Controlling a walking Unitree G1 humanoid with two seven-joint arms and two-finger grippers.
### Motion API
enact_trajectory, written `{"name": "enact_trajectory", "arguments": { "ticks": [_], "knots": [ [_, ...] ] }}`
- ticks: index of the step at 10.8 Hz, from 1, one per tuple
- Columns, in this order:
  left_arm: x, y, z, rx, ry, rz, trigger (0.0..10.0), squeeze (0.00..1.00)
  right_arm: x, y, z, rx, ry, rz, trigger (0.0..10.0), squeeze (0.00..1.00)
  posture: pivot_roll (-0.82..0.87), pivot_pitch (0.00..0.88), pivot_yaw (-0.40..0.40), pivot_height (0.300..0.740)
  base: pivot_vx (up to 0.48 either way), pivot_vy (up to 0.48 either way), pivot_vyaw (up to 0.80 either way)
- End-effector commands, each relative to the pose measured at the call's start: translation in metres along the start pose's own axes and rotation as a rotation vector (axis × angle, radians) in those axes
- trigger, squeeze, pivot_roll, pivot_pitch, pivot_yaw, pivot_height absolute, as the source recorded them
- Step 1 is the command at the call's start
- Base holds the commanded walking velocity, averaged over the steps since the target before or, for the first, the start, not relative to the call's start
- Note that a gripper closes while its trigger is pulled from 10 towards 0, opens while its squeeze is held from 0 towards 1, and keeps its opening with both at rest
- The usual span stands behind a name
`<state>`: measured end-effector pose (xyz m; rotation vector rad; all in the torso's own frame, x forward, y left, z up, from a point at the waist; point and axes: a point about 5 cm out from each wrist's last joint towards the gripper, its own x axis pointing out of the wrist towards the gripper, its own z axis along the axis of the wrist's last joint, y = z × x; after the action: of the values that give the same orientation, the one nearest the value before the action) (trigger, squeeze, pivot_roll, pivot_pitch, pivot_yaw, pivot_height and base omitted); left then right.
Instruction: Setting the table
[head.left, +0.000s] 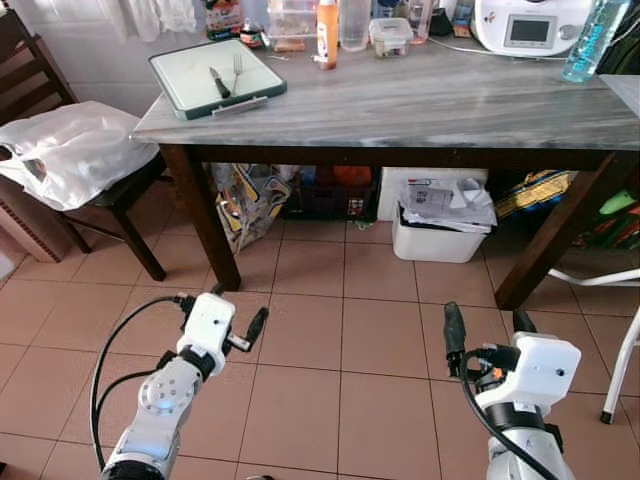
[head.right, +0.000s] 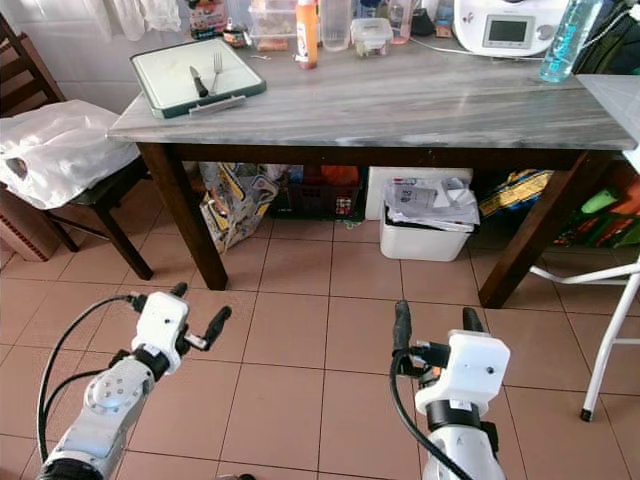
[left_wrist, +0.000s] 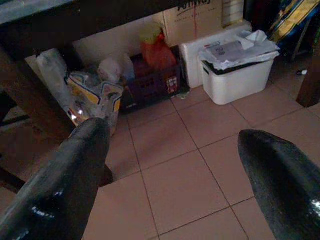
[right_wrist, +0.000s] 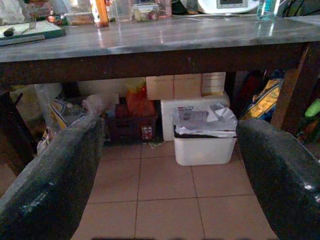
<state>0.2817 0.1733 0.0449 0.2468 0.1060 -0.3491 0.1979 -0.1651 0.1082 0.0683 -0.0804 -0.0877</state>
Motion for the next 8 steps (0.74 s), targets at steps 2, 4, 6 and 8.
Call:
{"name": "enact_trajectory", "arguments": {
  "ticks": [2, 4, 6, 8],
  "knots": [
    [0.0001, 0.0094, -0.0056, 0.03, 0.005, 0.046, 10.0, 1.0, -0.0029, 0.0021, -0.0033, 0.001, 0.025, 0.005, 10.0, 1.0, 0.08, 0.11, 0.035, 0.74, 0.0, 0.0, 0.0],
    [0.0015, 0.0083, -0.0036, 0.028, -0.032, 0.031, 0.0, 0.0, -0.0032, 0.0041, -0.0047, 0.019, 0.036, 0.028, 10.0, 0.0, 0.08, 0.109, 0.035, 0.74, 0.0, 0.0, 0.0],
    [0.0015, 0.0088, -0.0023, 0.046, -0.057, 0.03, 0.0, 0.0, -0.0026, 0.004, -0.0037, 0.016, 0.034, 0.036, 10.0, 0.0, 0.08, 0.108, 0.03, 0.74, 0.0, 0.0, 0.0],
    [0.0029, 0.0069, 0.0015, 0.049, -0.09, 0.026, 0.0, 0.0, -0.0027, 0.0039, -0.0042, 0.015, 0.038, 0.038, 10.0, 0.0, 0.08, 0.106, 0.031, 0.74, 0.0, 0.0, 0.0]
  ]
}}
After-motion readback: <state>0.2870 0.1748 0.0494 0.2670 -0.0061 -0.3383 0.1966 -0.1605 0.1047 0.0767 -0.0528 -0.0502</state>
